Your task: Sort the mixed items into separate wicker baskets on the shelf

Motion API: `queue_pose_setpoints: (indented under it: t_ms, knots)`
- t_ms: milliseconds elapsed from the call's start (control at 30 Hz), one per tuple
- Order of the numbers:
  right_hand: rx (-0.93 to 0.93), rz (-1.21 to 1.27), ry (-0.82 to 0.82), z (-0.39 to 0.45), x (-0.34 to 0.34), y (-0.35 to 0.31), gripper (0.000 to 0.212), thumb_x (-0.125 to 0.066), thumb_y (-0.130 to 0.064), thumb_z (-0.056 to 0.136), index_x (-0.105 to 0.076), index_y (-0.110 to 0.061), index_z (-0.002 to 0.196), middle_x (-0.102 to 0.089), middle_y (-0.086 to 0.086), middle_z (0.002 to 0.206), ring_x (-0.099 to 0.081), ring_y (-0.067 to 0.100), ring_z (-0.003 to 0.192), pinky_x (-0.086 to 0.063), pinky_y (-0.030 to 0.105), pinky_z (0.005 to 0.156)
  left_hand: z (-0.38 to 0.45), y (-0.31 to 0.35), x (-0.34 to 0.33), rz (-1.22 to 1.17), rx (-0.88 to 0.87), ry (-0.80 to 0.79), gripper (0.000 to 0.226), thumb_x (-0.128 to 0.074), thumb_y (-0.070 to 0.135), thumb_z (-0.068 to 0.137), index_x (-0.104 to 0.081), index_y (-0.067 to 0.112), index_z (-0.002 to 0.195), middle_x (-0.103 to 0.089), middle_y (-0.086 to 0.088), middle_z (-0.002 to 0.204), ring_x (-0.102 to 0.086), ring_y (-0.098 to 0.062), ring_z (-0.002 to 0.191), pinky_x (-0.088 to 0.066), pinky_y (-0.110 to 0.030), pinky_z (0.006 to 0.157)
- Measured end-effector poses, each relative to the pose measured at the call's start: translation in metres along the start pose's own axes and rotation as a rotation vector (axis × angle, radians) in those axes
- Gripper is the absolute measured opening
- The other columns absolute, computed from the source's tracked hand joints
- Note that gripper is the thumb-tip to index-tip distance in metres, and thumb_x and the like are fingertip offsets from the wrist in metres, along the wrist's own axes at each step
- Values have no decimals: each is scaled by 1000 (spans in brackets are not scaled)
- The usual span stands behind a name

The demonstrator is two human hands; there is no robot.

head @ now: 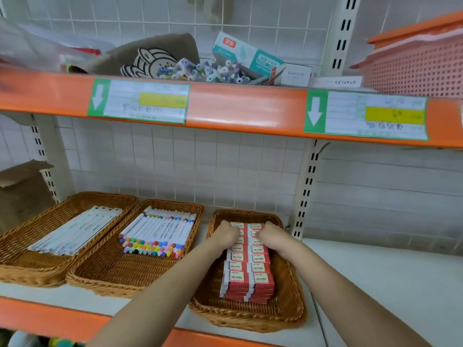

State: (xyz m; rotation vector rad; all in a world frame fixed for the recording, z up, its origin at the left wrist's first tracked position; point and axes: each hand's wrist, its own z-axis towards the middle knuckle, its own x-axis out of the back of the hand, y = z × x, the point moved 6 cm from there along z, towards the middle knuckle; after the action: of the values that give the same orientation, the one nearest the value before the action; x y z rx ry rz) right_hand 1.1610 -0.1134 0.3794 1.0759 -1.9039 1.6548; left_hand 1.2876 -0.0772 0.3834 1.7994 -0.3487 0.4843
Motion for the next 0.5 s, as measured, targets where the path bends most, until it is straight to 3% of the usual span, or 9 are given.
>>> queue_pose_setpoints:
  t_ms: [67, 133, 200, 333, 433, 500]
  knots:
    - [-46, 167, -26, 3, -10, 1, 21, -42, -10, 97, -58, -4, 110, -68, 10, 98, -64, 18, 78, -51, 28, 68, -3, -2, -8, -126, 38, -66, 41, -37, 20, 103, -32, 1, 138, -63, -11, 112, -64, -16, 81, -54, -24, 66]
    - [-57, 265, -7, 6, -15, 3, 32, -44, -12, 95, -48, -6, 126, -67, 12, 106, -67, 22, 86, -55, 29, 66, -3, -2, -12, -157, 40, -81, 41, -39, 22, 102, -29, 2, 137, -64, -11, 111, -63, -13, 73, -52, -20, 55]
    - [-64, 377, -8, 1, -18, 6, 38, -48, -17, 94, -43, -8, 131, -68, 11, 105, -69, 23, 87, -58, 32, 69, -3, -4, -11, -230, 47, -112, 43, -42, 26, 101, -36, 3, 138, -67, -12, 111, -67, -17, 79, -54, -22, 58]
    - [-139, 572, -48, -33, -19, 13, 21, -50, -20, 99, -54, -6, 114, -71, 11, 103, -69, 25, 95, -55, 36, 87, -16, -19, -9, -411, 129, -159, 30, -40, 28, 103, -59, 8, 116, -71, -10, 101, -69, -20, 85, -55, -28, 69]
    - [-122, 641, -112, -50, -26, 8, 17, -45, -14, 101, -60, -12, 109, -71, 13, 103, -68, 27, 97, -55, 37, 86, -24, -23, -19, -462, 157, -171, 33, -47, 30, 100, -51, 7, 124, -71, -14, 103, -70, -24, 85, -58, -31, 63]
    - [-145, 683, -87, -53, -26, 7, 17, -45, -15, 101, -61, -12, 107, -71, 14, 101, -69, 28, 96, -55, 40, 88, -25, -24, -21, -493, 167, -169, 41, -49, 31, 99, -46, 6, 131, -70, -15, 105, -71, -27, 89, -59, -35, 69]
